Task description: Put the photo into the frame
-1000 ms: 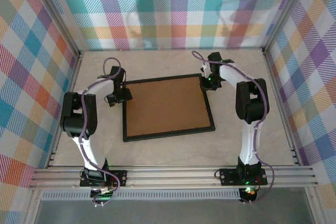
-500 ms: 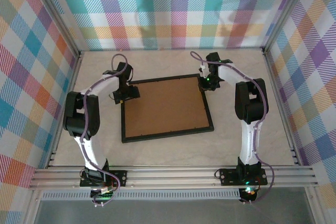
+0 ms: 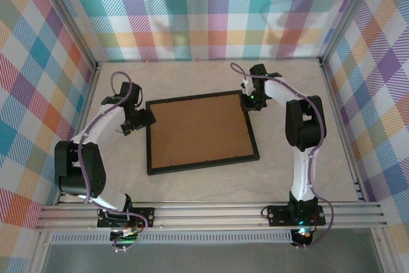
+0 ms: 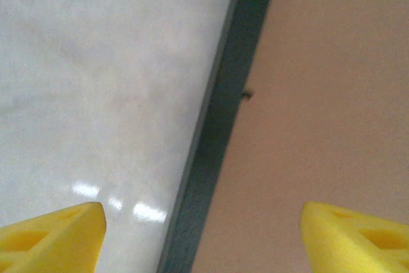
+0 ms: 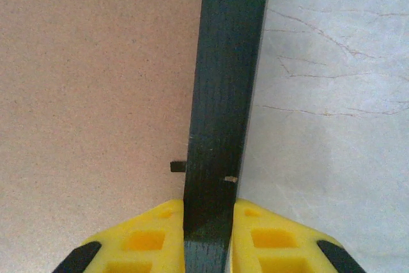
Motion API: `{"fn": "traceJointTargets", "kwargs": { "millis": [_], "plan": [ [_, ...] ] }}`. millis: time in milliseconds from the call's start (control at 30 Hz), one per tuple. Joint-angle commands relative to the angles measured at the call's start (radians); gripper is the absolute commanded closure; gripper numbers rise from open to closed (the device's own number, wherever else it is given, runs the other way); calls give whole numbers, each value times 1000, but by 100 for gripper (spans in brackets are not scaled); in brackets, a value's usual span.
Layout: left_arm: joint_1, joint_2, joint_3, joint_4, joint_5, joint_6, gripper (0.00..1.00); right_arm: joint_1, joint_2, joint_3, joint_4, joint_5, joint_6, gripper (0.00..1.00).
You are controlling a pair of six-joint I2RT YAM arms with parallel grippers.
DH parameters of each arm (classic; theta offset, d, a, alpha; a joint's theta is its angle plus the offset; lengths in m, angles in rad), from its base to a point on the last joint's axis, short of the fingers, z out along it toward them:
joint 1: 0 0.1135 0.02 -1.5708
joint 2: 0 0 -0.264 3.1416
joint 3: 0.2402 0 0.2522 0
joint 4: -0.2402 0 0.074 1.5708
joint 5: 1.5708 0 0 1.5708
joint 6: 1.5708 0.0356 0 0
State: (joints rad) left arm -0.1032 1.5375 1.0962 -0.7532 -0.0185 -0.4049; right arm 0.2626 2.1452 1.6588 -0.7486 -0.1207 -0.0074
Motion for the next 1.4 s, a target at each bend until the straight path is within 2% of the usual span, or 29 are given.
{"fn": "traceJointTargets", "kwargs": {
  "millis": [0, 333, 1067, 1367],
  "plan": [
    [0, -40, -80, -47, 10, -36, 20, 16, 26, -39, -83, 7, -17, 80],
    [-1, -99, -221, -60, 20, -58, 20, 17, 22, -57, -76, 6, -14, 80],
    [-18, -64, -272, -27, 34, -65, 20, 17, 28, -50, -77, 0, -5, 80],
    [-92, -23, -288, 2, 43, -103, 20, 16, 28, -48, -76, -8, 2, 80]
  ]
}}
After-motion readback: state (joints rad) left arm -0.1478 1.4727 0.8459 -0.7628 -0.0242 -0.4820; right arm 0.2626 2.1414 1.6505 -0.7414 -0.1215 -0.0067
